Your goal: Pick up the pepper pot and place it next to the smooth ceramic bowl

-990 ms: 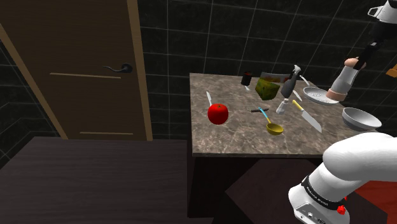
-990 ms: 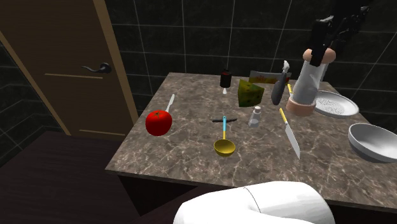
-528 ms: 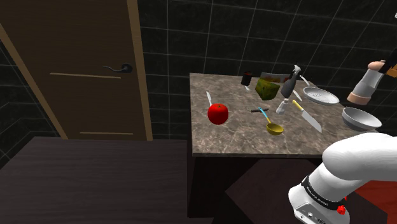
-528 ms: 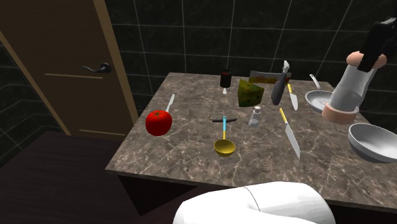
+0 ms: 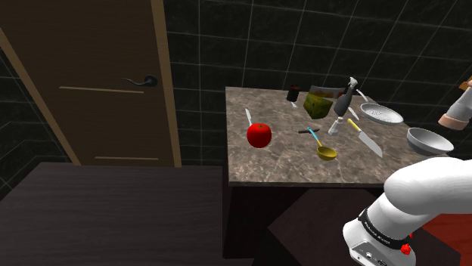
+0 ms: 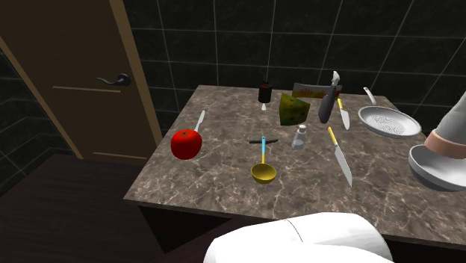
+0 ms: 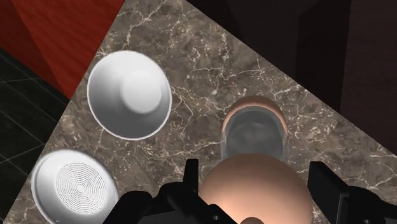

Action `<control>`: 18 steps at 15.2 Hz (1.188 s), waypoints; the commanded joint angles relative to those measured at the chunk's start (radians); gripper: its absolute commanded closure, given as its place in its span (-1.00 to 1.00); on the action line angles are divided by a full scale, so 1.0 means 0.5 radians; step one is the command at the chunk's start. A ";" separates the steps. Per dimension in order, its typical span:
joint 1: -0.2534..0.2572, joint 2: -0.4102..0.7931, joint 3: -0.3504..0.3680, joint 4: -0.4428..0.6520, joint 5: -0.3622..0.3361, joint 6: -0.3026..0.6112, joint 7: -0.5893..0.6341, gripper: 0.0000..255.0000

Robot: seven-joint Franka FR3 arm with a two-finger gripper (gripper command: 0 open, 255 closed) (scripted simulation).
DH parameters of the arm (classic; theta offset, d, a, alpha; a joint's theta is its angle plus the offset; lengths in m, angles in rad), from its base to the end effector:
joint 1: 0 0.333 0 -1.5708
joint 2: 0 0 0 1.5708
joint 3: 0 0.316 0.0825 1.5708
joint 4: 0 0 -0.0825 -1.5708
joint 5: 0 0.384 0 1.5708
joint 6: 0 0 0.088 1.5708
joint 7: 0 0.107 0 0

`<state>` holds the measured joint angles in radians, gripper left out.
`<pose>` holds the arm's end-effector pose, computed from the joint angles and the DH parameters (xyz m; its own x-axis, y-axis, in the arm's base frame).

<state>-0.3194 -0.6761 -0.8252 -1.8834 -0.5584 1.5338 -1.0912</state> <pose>0.0023 -0.4483 0.6549 0.9997 -0.0237 -0.0055 -0.0226 -0.9889 0.1466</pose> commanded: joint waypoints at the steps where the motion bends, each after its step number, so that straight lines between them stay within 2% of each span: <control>1: 0.046 0.060 -0.125 0.112 -0.006 0.006 -0.107 1.00; 5: 0.183 0.175 -0.425 0.335 -0.001 0.032 -0.321 1.00; 8: 0.356 0.264 -0.713 0.533 0.021 0.044 -0.484 1.00; 11: 0.626 0.316 -1.066 0.768 0.028 0.030 -0.632 1.00; 14: 0.983 0.278 -1.431 1.055 -0.026 -0.032 -0.747 1.00; 16: 1.214 0.208 -1.622 1.264 -0.097 -0.096 -0.806 1.00; 18: 1.151 0.195 -1.583 1.174 -0.106 -0.040 -0.787 1.00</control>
<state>0.2399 -0.5705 -1.6014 -1.2999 -0.6029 1.5076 -1.4846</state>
